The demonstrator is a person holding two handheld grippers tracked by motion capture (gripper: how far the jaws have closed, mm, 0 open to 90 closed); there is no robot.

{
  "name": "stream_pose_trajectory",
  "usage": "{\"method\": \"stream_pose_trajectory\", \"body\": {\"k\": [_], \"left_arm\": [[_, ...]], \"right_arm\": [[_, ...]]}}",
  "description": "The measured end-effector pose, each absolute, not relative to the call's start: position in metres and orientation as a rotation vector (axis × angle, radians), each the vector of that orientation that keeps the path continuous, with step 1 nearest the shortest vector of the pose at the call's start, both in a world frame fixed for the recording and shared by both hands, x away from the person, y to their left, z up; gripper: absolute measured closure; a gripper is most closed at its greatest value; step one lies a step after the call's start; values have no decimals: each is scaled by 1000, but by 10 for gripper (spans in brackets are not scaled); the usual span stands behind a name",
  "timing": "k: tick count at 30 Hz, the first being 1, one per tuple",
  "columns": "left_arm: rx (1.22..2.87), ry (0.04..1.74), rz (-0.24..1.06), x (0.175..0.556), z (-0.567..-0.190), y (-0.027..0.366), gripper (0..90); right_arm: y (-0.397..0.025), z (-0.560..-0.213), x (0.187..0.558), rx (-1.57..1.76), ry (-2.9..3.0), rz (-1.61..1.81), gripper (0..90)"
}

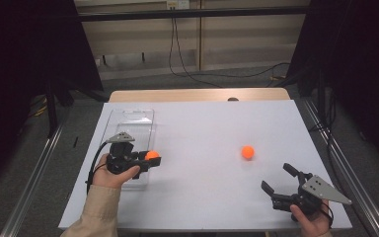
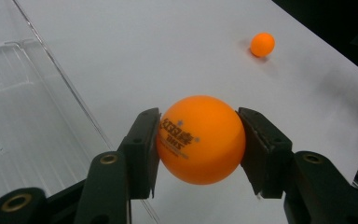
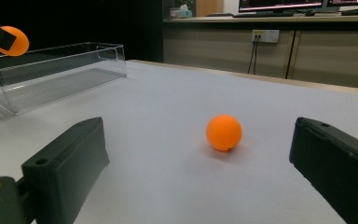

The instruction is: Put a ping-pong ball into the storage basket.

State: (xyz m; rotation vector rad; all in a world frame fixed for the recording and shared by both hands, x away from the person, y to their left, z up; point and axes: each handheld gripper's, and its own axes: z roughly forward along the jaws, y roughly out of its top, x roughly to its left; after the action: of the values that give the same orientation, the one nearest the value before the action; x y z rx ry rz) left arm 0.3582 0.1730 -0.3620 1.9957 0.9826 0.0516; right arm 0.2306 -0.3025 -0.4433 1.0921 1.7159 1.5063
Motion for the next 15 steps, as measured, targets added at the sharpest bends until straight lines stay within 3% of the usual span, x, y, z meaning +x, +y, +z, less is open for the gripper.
{"method": "stream_pose_trajectory", "body": {"k": [15], "left_arm": [[1977, 1009, 51, 366, -359, 177, 508]], "right_arm": [[-303, -443, 230, 1089, 1714, 1507, 34]]}}
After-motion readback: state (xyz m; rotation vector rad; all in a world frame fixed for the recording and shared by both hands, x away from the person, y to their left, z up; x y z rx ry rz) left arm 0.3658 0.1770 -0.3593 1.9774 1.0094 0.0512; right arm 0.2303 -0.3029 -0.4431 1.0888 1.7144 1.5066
